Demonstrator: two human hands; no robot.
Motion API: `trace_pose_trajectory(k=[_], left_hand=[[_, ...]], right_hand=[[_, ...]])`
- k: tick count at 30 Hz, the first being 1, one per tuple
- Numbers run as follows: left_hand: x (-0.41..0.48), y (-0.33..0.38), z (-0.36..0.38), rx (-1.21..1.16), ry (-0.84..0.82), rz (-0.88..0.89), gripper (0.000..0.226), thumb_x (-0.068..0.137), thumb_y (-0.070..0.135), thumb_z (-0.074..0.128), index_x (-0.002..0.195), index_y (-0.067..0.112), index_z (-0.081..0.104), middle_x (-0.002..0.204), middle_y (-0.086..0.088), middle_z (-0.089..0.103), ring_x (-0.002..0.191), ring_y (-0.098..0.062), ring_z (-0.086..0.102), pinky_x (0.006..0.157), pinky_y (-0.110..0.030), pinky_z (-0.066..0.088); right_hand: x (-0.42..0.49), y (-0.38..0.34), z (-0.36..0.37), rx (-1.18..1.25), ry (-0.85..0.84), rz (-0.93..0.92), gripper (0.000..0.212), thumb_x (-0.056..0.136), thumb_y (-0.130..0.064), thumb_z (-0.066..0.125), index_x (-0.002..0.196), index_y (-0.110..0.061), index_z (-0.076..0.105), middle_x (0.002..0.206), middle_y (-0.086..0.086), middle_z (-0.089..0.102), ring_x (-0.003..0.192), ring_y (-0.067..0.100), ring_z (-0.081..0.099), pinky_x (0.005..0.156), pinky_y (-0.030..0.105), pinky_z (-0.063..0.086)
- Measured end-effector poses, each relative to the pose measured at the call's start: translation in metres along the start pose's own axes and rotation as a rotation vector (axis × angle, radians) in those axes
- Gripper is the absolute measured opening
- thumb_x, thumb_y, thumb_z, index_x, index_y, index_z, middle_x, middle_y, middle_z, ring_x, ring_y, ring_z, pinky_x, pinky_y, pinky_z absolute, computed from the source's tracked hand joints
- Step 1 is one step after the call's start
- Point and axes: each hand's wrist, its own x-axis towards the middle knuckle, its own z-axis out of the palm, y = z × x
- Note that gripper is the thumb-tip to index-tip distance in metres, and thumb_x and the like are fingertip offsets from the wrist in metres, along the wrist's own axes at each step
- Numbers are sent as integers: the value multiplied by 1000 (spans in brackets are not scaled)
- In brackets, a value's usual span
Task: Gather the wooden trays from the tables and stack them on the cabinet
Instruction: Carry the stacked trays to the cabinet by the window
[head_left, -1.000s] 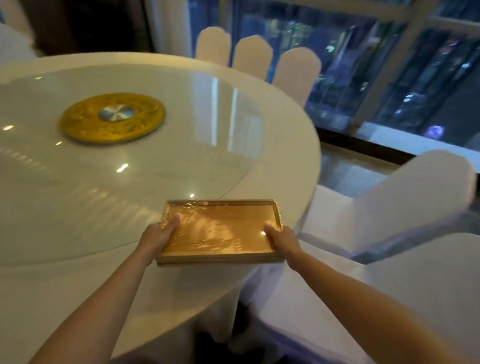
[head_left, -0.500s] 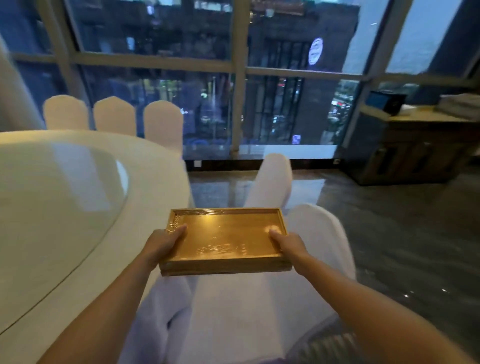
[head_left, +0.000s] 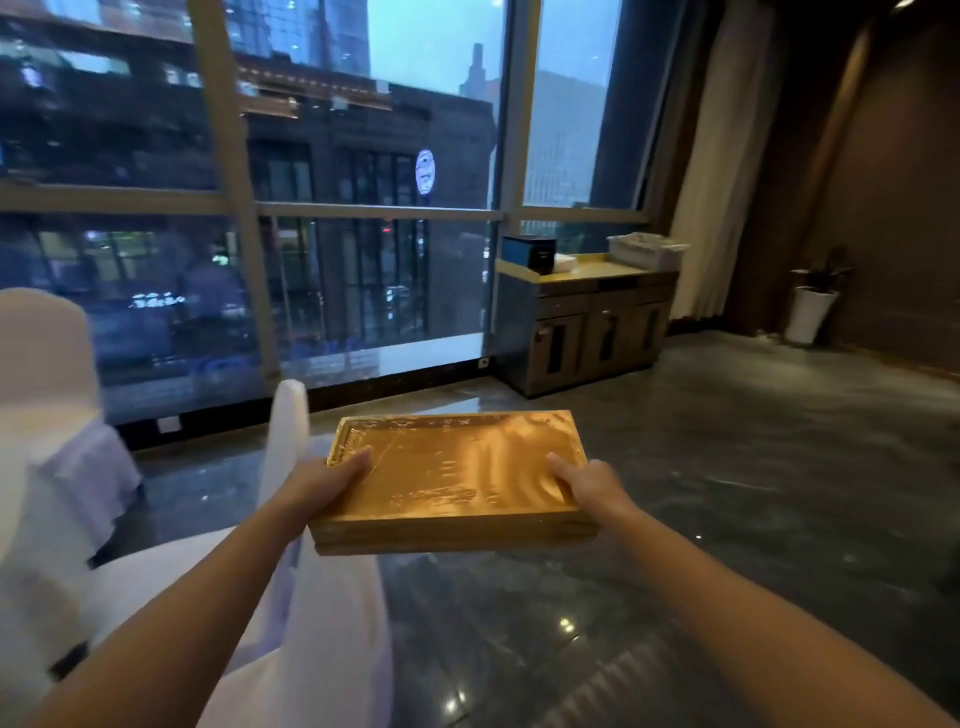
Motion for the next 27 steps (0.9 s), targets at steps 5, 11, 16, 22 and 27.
trace_pose_trajectory(k=[5, 11, 16, 22, 27], left_hand=[[45, 77, 87, 56, -97, 49, 63, 82, 56, 55, 110, 0, 61, 108, -18, 63, 84, -24, 57, 75, -32, 43], [123, 154, 200, 75, -189, 102, 64, 82, 56, 54, 114, 1, 59, 106, -15, 62, 93, -28, 58, 81, -36, 44], [221, 226, 290, 22, -220, 142, 61, 82, 54, 56, 111, 1, 58, 94, -11, 65, 85, -25, 61, 79, -35, 46], [332, 331, 381, 4, -240, 141, 54, 81, 53, 57, 96, 2, 62, 74, -6, 61, 68, -18, 58, 70, -31, 44], [406, 395, 473, 20, -253, 133, 57, 80, 55, 57, 99, 2, 61, 75, -6, 61, 69, -19, 59, 67, -31, 44]], right_hand=[[50, 17, -82, 45, 114, 31, 51, 89, -37, 56, 120, 4, 51, 110, 14, 61, 93, 23, 55, 84, 34, 40], [147, 37, -163, 78, 237, 62, 56, 88, -40, 56, 125, 2, 48, 126, 17, 55, 115, 32, 52, 93, 38, 40], [273, 34, -219, 106, 275, 70, 55, 88, -39, 56, 126, 1, 47, 125, 16, 56, 111, 30, 53, 89, 36, 40], [412, 9, -291, 127, 276, 72, 56, 89, -43, 53, 128, -3, 43, 103, 5, 49, 93, 21, 47, 80, 34, 36], [522, 14, -359, 107, 321, 97, 56, 89, -42, 53, 126, -2, 45, 112, 10, 54, 95, 21, 48, 82, 33, 39]])
